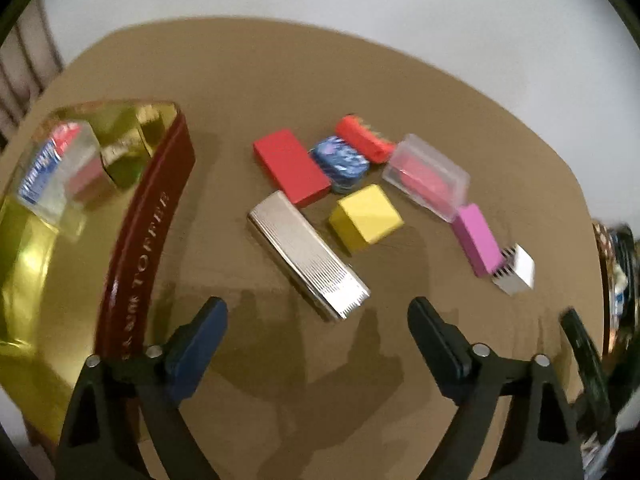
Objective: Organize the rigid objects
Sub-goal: 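Grasp the ribbed silver bar with the left gripper, then lower the silver bar into the tin tray and open the left gripper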
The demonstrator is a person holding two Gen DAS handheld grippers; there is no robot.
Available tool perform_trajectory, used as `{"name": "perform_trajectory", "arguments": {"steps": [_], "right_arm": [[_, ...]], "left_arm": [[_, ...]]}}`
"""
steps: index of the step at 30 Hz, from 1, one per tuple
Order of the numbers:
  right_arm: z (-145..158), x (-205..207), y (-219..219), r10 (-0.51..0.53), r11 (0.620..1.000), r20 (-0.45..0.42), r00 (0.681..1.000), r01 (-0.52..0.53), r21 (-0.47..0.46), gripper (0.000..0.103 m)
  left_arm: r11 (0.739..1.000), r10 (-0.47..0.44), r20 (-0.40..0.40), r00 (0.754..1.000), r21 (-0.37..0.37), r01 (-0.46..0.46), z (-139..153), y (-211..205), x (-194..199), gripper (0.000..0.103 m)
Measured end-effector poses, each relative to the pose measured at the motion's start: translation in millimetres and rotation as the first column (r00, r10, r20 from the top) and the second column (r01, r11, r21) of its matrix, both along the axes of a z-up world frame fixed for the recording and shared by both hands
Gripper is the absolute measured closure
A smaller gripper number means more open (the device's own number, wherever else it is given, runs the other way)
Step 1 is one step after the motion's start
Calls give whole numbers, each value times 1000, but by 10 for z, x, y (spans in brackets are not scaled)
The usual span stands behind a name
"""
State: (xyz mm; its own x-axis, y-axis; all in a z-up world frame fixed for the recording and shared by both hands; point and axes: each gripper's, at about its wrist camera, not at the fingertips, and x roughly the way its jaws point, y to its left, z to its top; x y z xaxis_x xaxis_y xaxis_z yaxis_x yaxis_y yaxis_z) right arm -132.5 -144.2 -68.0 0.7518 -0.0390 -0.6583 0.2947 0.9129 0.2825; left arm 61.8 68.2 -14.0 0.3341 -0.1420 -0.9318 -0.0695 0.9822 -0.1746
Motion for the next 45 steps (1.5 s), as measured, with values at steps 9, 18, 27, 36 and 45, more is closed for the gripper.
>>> {"name": "perform_trajectory", "arguments": {"steps": [9, 18, 27, 36, 45], "right_arm": [[106, -180, -153, 26, 999, 33, 999, -27, 39, 41], [125, -231, -181, 10, 998, 41, 999, -12, 58, 41], [112, -179, -148, -8, 998, 34, 999, 5, 68, 41], [92, -129, -138, -15, 997, 15, 1000, 14, 73, 41], [67, -71, -157, -19, 997, -7, 1000, 19, 72, 41]], "left_arm": [[998, 61, -52, 997, 38, -59, -229, 12, 336, 21], [992, 35, 12, 999, 119, -36, -200, -11, 235, 69], [991, -100, 47, 994, 97, 95, -13, -56, -258, 77], [984, -93, 171, 981, 165, 65, 863, 690, -764, 77], [928, -23, 68, 997, 373, -4, 532, 1767, -533, 77]]}}
